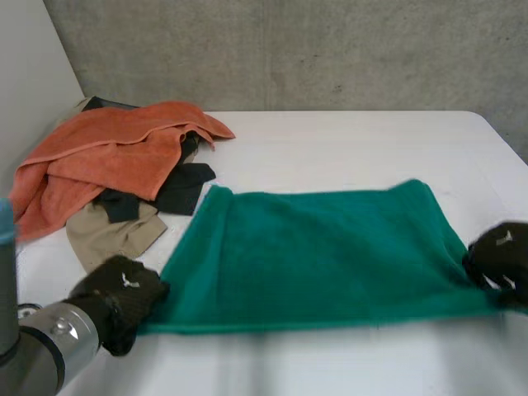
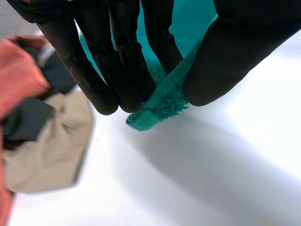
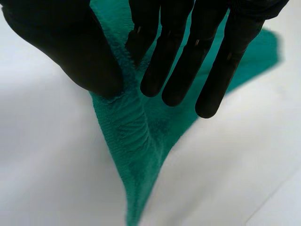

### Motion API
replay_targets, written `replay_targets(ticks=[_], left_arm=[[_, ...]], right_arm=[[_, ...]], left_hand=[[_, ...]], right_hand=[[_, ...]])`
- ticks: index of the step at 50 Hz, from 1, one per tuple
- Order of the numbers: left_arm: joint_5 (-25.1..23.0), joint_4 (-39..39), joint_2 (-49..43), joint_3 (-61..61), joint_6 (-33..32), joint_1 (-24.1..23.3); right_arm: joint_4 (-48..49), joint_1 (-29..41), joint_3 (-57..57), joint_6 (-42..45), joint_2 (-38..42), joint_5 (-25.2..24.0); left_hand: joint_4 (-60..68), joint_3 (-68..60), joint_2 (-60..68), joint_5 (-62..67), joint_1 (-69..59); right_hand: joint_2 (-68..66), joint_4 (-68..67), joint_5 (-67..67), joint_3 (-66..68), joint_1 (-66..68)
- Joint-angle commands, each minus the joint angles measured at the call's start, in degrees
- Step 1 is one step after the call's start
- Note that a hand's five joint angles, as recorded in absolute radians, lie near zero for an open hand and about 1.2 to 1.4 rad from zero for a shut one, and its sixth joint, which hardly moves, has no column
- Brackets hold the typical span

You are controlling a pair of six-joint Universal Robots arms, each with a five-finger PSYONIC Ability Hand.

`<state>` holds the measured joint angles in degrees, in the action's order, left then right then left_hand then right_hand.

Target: Fold the laundry.

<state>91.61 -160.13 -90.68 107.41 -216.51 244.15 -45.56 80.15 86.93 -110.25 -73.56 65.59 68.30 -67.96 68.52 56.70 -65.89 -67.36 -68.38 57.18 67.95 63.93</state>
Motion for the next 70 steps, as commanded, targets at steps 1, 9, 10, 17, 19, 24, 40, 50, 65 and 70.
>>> replay_targets(ticks=[1, 9, 10, 17, 19, 24, 40, 50, 65, 70], left_arm=[[1.73, -0.62, -10.19, -6.05, -5.4, -1.66], [6.92, -8.26, -21.02, -29.43, -6.74, -1.75], [6.92, -9.4, -21.64, -32.33, -6.65, -1.75], [5.78, -29.6, -23.67, -53.88, -3.75, -0.61], [5.78, -36.01, -23.4, -54.85, -2.52, 0.18], [6.83, -49.22, -21.65, -53.55, 3.01, 1.41], [5.78, -44.92, -22.78, -38.78, 8.12, 0.8], [1.74, -44.92, -29.12, -18.42, 4.44, 0.54], [9.2, -16.67, -3.81, 4.39, -8.23, -8.86], [8.94, -3.8, -5.47, 0.52, -7.27, -9.22]], right_arm=[[-1.56, 3.68, -2.37, 3.48, 3.94, 5.42], [10.47, 11.78, -18.53, -8.91, 7.37, 8.68], [12.32, 12.48, -21.08, -10.75, 7.55, 9.38], [37.96, 15.12, -37.53, -38.25, 6.32, 17.55], [45.61, 14.42, -37.28, -44.32, 4.57, 18.7], [61.37, 12.4, -34.29, -52.43, 1.31, 18.88], [50.05, 14.95, -31.12, -50.5, 9.65, 12.64], [37.85, 12.77, -15.96, -34.45, 18.01, 11.41], [8.15, -1.83, -0.89, -1.5, 0.78, 8.08], [5.83, -2.28, -2.29, 4.35, 2.62, 6.66]], left_hand=[[11.69, -12.04, 11.48, 13.3, -14.11], [11.69, -12.04, 11.48, 13.3, -14.11], [11.69, -12.04, 11.48, 13.3, -14.11], [11.69, -12.04, 11.48, 13.3, -14.11], [11.69, -12.04, 11.48, 13.3, -14.11], [11.69, -12.04, 11.48, 13.3, -14.11], [11.69, -12.04, 11.48, 13.3, -14.11], [11.69, -12.04, 11.48, 13.3, -14.11], [11.69, -12.04, 11.48, 13.3, -14.11], [11.69, -12.04, 11.48, 13.3, -14.11]], right_hand=[[-12.64, -11.62, 12.82, 12.05, 16.07], [-12.64, -11.62, 12.82, 12.05, 16.07], [-12.64, -11.62, 12.82, 12.05, 16.07], [-12.64, -11.62, 12.82, 12.05, 16.07], [-12.64, -11.62, 12.82, 12.05, 16.07], [-12.64, -11.62, 12.82, 12.05, 16.07], [-12.64, -11.62, 12.82, 12.05, 16.07], [-12.64, -11.62, 12.82, 12.05, 16.07], [-12.64, -11.62, 12.82, 12.05, 16.07], [-12.64, -11.62, 12.82, 12.05, 16.07]])
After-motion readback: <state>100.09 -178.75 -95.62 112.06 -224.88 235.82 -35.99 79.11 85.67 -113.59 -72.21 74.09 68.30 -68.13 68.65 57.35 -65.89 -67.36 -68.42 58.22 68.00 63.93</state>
